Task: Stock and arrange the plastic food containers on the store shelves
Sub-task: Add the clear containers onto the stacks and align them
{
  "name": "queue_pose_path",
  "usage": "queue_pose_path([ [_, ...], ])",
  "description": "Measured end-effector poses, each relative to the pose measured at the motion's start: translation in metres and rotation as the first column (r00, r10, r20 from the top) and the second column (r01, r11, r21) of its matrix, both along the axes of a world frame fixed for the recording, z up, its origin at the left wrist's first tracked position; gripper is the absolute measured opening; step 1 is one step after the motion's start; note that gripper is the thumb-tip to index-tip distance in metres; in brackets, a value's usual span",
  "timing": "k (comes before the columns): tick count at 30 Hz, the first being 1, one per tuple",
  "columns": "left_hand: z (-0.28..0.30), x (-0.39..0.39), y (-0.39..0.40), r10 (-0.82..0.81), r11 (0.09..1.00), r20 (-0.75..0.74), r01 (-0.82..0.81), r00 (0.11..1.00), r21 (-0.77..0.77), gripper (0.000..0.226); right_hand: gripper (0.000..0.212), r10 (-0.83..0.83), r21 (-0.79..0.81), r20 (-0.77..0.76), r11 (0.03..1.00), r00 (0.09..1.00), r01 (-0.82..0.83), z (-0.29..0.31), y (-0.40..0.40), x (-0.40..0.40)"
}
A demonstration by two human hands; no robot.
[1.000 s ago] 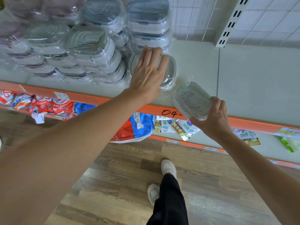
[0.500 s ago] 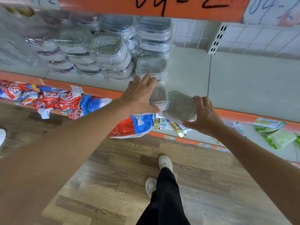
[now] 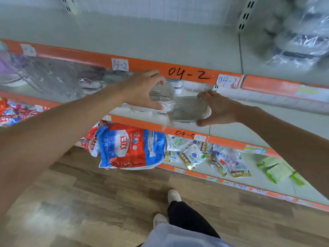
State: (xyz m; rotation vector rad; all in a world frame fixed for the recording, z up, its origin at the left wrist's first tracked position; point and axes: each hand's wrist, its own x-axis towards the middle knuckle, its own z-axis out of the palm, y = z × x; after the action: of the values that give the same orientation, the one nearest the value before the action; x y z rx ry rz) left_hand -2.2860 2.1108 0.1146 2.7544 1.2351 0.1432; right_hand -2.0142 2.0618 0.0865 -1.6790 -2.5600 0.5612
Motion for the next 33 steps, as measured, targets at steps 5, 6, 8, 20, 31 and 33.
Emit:
queue_pose_path([
  [5, 0.06, 0.004, 0.01, -0.023, 0.992, 0.136, 0.005, 0.99, 0.127, 0.068, 0.094, -0.055, 0.109, -0.067, 0.992, 0.996, 0.062, 0.066, 0.005, 0.013],
  [6, 0.067, 0.006, 0.012, -0.019, 0.989, 0.177, -0.007, 0.984, 0.15, 0.068, 0.094, -0.072, 0.128, -0.091, 0.988, 0.993, 0.084, 0.074, 0.008, 0.018],
  [8, 0.076, 0.014, 0.016, -0.007, 0.984, 0.27, -0.042, 0.963, 0.172, 0.067, 0.096, -0.106, 0.158, -0.132, 0.979, 0.986, 0.126, 0.085, 0.016, 0.027],
  [20, 0.094, 0.105, 0.089, -0.048, 0.991, 0.359, -0.001, 0.932, 0.134, 0.071, 0.086, -0.23, 0.036, -0.224, 0.969, 0.947, 0.244, 0.071, 0.101, 0.079],
  [31, 0.063, 0.175, 0.155, 0.055, 0.996, 0.361, -0.026, 0.931, -0.083, 0.065, 0.126, -0.184, -0.031, -0.345, 0.982, 0.92, 0.185, 0.058, 0.161, 0.106],
  [33, 0.067, 0.17, 0.163, 0.074, 0.988, 0.425, -0.008, 0.902, -0.155, 0.047, 0.13, -0.139, -0.017, -0.317, 0.99, 0.938, 0.141, 0.065, 0.166, 0.11],
])
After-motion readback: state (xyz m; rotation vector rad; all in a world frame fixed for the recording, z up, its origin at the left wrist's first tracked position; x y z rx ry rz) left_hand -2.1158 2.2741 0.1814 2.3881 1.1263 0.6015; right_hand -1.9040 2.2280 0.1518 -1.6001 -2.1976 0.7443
